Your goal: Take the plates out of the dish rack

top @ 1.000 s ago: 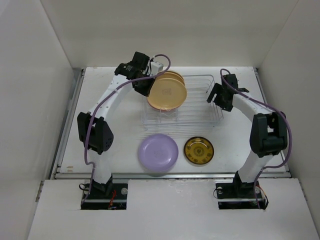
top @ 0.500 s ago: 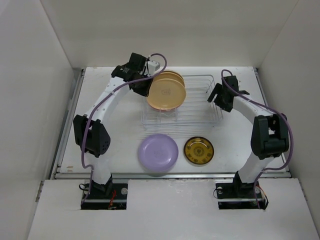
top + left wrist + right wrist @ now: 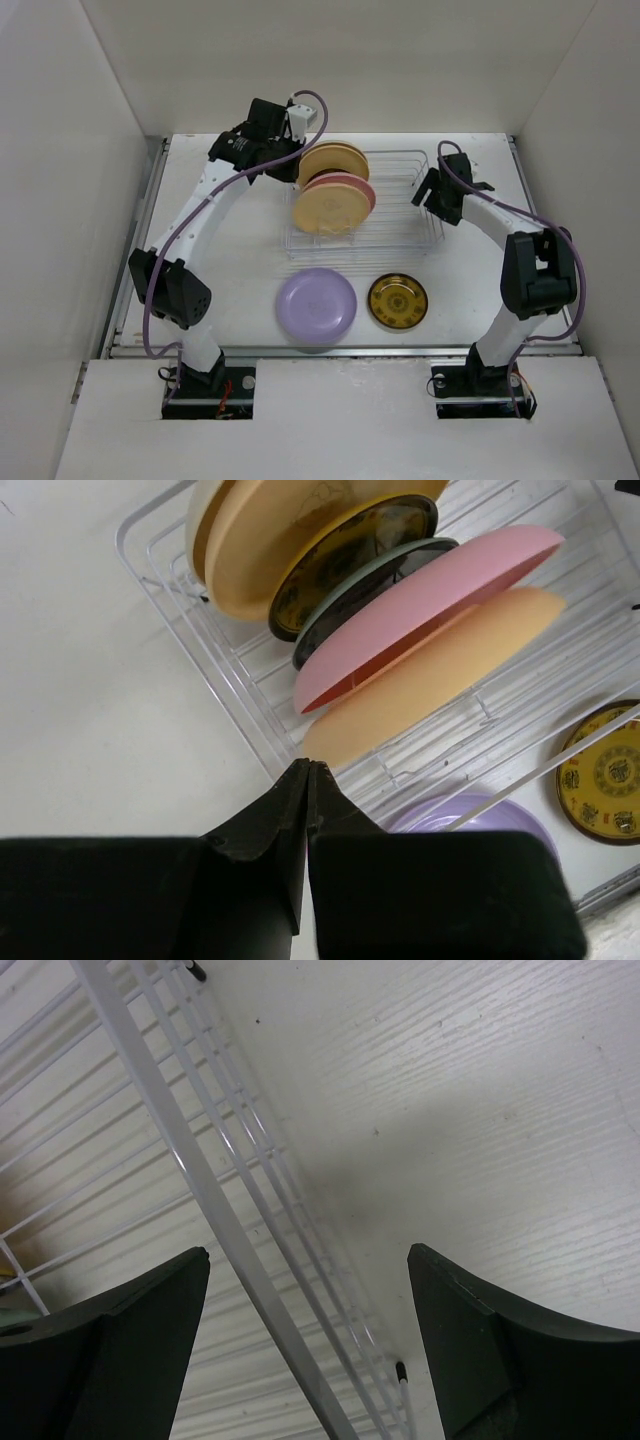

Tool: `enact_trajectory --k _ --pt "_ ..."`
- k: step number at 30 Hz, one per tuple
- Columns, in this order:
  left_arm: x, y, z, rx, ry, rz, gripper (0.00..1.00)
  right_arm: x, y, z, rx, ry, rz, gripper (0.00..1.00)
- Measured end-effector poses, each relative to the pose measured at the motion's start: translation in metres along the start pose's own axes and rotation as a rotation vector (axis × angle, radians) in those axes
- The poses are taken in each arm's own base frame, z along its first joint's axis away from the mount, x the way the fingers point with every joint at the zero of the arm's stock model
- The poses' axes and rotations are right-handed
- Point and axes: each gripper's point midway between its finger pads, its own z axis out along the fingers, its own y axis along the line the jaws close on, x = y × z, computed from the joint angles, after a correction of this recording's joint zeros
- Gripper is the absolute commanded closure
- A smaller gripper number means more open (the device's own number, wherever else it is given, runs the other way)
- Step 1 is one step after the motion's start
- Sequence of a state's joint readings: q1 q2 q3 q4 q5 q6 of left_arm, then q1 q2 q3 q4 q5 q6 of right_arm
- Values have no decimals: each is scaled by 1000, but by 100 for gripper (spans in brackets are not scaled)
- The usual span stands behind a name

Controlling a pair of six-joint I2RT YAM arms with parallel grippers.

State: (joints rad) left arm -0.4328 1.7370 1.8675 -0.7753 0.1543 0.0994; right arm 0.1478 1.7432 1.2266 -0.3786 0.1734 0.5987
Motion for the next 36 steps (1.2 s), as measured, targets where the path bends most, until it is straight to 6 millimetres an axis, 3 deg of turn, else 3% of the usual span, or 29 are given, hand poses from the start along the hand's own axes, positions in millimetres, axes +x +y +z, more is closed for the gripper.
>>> enact_trajectory --k 4,8,9,11,14,17,20,23,24,29,32,36 --pt "-8 -1 -4 -1 -35 8 100 1 2 0 -3 0 -5 14" --pt "-7 2 -4 -10 -32 19 100 2 7 -9 0 -18 -64 7" --pt "-7 4 -5 -16 -28 19 94 1 11 -15 -6 -35 -94 6" --pt "-5 8 -5 -33 -22 22 80 -8 23 -36 -37 -89 -152 6" --pt "3 18 -7 -60 9 -7 51 -31 47 -83 -143 -202 -238 6" --pt "14 34 -8 -98 51 -56 48 -51 71 -133 -296 -309 -344 8" --pt "28 48 1 -125 101 -103 48 -50 95 -163 -444 -355 -497 17" --pt "50 53 23 -121 186 -145 52 -21 125 -162 -567 -300 -651 26" --pt "58 53 32 -115 221 -156 53 -6 134 -156 -600 -260 -700 30" --pt "103 51 74 -83 395 -197 64 48 165 -117 -688 -101 -841 30" --pt "119 50 87 -69 453 -221 71 57 167 -106 -696 -68 -862 31" --pt "123 45 92 -40 469 -234 84 47 177 -112 -725 -92 -869 37"
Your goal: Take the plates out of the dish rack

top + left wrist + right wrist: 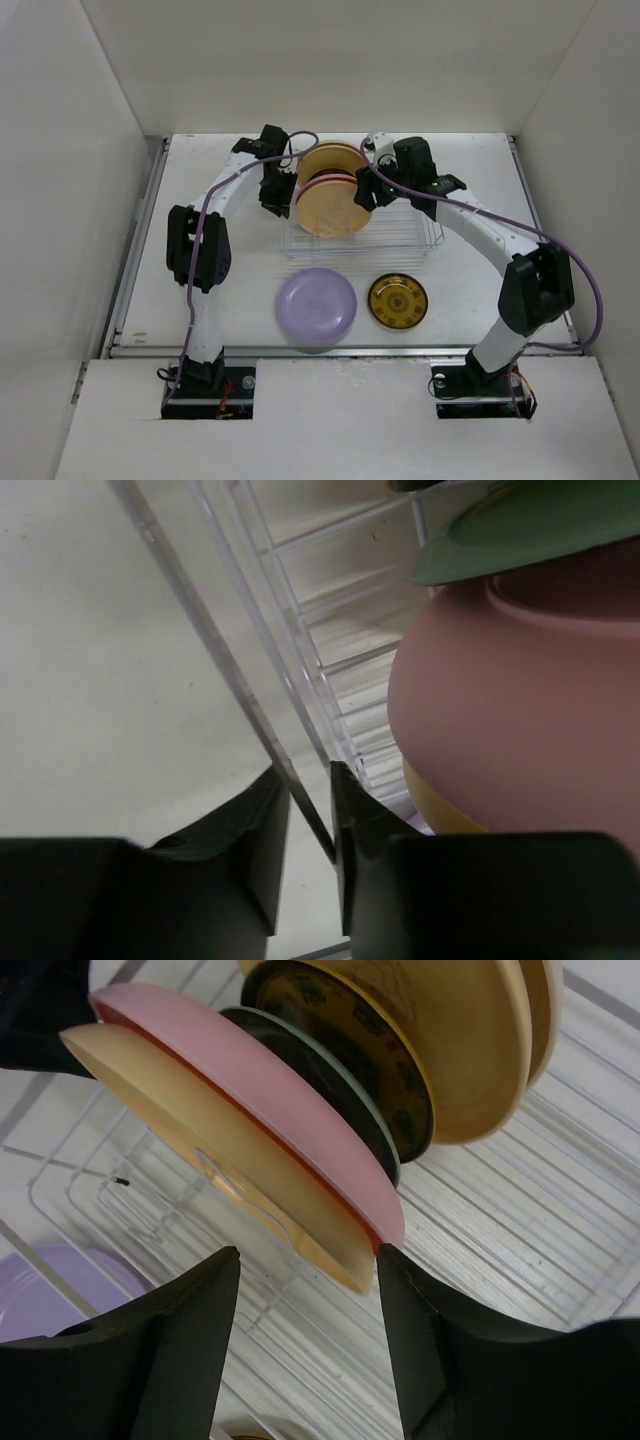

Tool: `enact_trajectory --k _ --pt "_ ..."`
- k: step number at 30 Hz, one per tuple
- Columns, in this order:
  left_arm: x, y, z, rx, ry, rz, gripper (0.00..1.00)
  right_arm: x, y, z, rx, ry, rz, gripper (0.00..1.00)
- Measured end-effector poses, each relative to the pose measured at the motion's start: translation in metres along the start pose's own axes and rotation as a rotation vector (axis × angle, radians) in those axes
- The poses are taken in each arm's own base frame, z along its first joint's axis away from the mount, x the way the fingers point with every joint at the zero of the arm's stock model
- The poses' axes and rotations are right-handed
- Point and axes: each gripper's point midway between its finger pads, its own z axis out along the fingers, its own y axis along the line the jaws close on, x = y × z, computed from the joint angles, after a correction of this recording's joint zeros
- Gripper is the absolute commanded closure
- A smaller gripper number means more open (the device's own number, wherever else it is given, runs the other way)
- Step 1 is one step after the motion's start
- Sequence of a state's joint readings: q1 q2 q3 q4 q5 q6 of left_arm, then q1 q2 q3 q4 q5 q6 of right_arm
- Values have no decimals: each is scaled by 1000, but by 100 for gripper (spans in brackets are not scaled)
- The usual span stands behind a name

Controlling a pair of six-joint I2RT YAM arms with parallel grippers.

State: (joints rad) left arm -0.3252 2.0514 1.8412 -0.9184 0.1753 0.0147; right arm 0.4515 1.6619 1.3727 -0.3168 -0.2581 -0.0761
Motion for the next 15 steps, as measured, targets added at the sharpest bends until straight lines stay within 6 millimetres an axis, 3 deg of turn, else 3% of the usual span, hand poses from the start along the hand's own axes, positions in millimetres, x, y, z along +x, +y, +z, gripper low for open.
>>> enact_trajectory --k 3,13,15 --pt "0 -4 1 17 11 -11 100 -11 4 0 -29 -24 -12 42" --pt "-1 -1 2 28 40 -77 100 -3 12 13 -94 3 -6 43" --pt "-1 -2 2 32 43 -78 100 -2 13 18 -105 9 -5 49"
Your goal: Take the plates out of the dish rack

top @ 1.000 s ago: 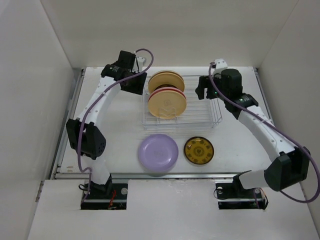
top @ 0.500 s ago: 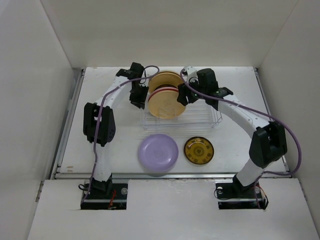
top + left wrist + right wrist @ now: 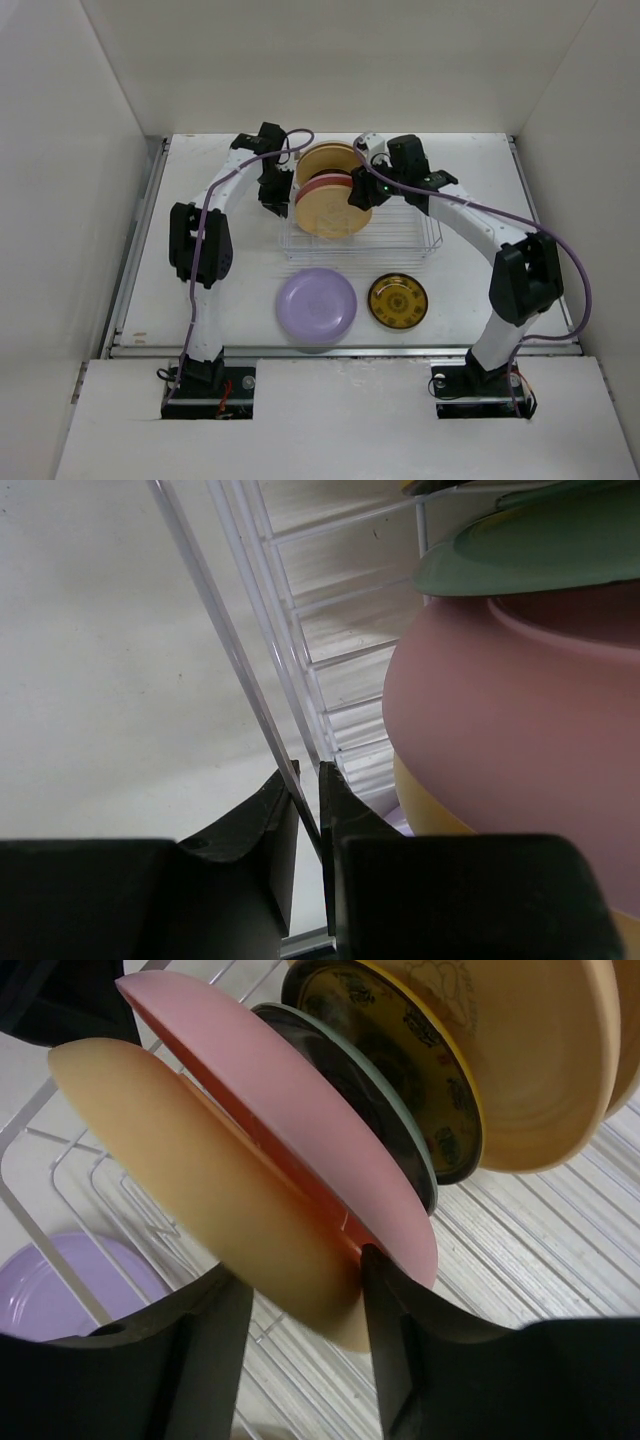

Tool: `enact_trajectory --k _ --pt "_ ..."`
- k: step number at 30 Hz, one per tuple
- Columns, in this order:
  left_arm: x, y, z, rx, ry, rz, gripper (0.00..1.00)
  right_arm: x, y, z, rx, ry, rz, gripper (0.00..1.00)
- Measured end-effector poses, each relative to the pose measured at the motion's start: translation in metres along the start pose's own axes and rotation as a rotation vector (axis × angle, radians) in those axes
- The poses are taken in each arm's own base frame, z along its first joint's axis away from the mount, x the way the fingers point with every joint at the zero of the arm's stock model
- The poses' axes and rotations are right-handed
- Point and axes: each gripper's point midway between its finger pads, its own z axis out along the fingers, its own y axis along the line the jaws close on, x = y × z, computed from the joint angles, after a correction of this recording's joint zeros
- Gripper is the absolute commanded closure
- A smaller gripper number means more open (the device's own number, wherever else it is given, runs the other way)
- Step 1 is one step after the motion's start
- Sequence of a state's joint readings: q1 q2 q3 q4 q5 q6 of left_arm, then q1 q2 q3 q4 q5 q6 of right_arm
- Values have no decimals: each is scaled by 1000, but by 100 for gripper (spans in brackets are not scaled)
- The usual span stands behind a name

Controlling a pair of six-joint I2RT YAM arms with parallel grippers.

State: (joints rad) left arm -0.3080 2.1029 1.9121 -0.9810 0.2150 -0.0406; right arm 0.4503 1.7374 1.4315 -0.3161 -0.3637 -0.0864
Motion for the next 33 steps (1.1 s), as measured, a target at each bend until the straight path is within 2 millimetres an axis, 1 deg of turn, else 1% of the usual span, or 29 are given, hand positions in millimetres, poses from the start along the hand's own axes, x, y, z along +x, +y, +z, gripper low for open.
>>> enact_trajectory --k 4,7,8,9,11,12,13,16,18,20,24,26,28,31,33 --pt "0 -1 0 11 5 -3 100 1 -1 6 -11 10 0 55" --pt "0 -2 1 16 7 -3 100 0 -6 10 0 6 -28 78" --pt "1 -2 0 17 11 -3 100 -1 -10 12 15 0 -51 84" --pt "1 -1 0 17 13 -4 100 -1 -14 14 28 -1 -76 93" --pt "1 1 -1 23 14 -9 100 0 -21 16 56 3 -113 95" --pt "1 0 -1 32 14 -13 100 1 -22 16 67 7 -124 99" --pt "0 0 -1 38 14 -16 100 0 -23 15 76 7 -131 100" --pt "1 -1 0 59 21 -29 100 0 -18 8 106 8 -146 100" --pt "2 -2 0 72 25 -43 100 -4 -16 -1 138 -6 -158 100" --pt "2 -3 -1 80 26 -55 100 -11 -15 -14 171 -30 -166 100" --pt "2 -3 0 88 29 -76 100 -41 -13 -51 260 -126 -181 100" --pt "2 -3 0 91 30 -83 100 -57 -3 -67 273 -187 -162 100" --pt "1 -3 0 96 30 -90 100 -65 10 -79 274 -223 -165 100" --pt "2 -4 0 104 33 -99 100 -69 22 -84 267 -252 -157 100" --pt "1 -3 0 107 34 -105 100 -66 21 -84 272 -249 -141 100"
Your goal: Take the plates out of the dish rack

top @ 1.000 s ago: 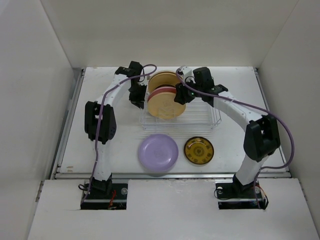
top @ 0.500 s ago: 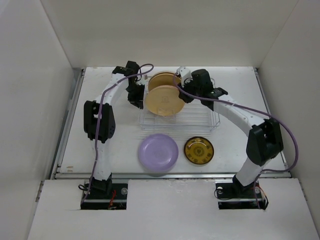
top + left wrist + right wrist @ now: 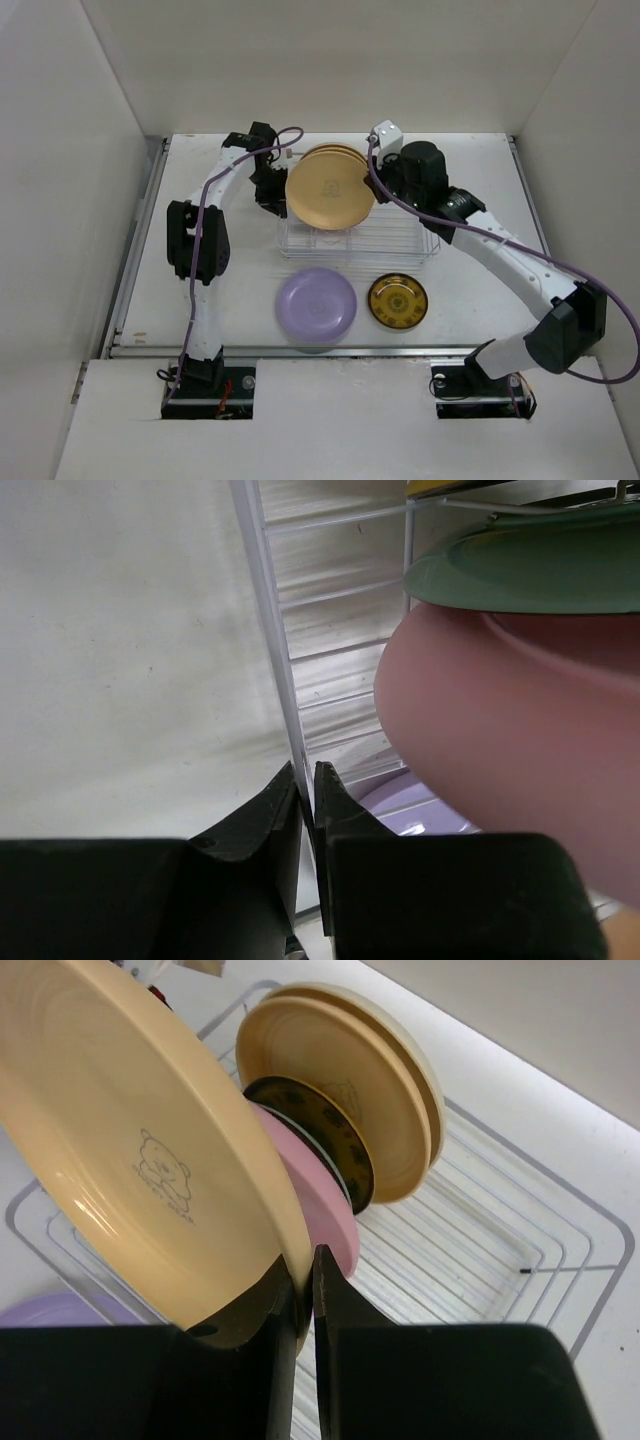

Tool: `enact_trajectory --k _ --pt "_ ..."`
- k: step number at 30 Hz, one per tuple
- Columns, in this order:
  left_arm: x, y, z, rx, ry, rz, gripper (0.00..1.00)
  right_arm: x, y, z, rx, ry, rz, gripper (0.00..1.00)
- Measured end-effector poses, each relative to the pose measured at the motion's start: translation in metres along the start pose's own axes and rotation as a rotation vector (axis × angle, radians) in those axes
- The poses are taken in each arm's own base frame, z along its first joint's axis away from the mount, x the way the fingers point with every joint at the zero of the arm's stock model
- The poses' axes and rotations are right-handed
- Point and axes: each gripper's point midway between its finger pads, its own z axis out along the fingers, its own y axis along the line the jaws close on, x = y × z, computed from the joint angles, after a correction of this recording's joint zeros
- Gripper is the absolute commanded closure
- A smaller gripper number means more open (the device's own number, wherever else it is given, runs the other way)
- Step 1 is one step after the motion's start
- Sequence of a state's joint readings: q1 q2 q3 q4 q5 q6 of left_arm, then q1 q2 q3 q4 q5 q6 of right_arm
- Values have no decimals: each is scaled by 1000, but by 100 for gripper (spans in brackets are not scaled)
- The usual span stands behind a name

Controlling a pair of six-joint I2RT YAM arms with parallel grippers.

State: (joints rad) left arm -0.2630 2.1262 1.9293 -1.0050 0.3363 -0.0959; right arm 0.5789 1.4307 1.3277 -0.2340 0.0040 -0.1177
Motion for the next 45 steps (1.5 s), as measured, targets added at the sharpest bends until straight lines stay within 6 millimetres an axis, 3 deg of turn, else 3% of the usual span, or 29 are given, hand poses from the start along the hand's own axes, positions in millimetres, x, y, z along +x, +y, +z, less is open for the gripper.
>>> enact_trajectory --k 3,6,11,16,20,24,25,27,28,30,35,38,42,45 --pt "-1 2 -1 10 4 -19 100 7 3 -2 -19 29 27 100" --pt "-1 2 -1 33 15 -45 100 21 21 -9 -108 87 46 100" --pt "-2 1 -2 61 25 -67 100 63 78 -24 -310 260 50 100" --pt "-3 1 -2 74 28 -76 100 127 140 -35 -483 461 34 100" --pt "-4 2 -2 75 26 -77 100 166 148 -30 -498 583 54 100" --pt "-4 2 -2 75 26 -76 100 186 150 -22 -481 645 70 100" --pt "-4 2 -2 75 26 -76 100 190 150 -21 -475 658 72 95" --pt "-4 2 -2 75 26 -76 100 195 150 -19 -457 674 76 72" --pt "-4 2 -2 74 26 -76 100 197 149 -18 -448 680 80 54" --pt "-4 2 -2 75 26 -76 100 200 147 -17 -434 688 83 32" --pt "-6 2 -1 73 17 -74 100 200 153 -22 -432 711 73 27" --pt "-6 2 -1 73 17 -74 100 187 151 -23 -422 689 65 23" --pt "-6 3 -1 72 17 -74 100 135 141 -24 -380 555 53 21" --pt "-6 2 -1 73 17 -74 100 70 121 -22 -317 377 59 21"
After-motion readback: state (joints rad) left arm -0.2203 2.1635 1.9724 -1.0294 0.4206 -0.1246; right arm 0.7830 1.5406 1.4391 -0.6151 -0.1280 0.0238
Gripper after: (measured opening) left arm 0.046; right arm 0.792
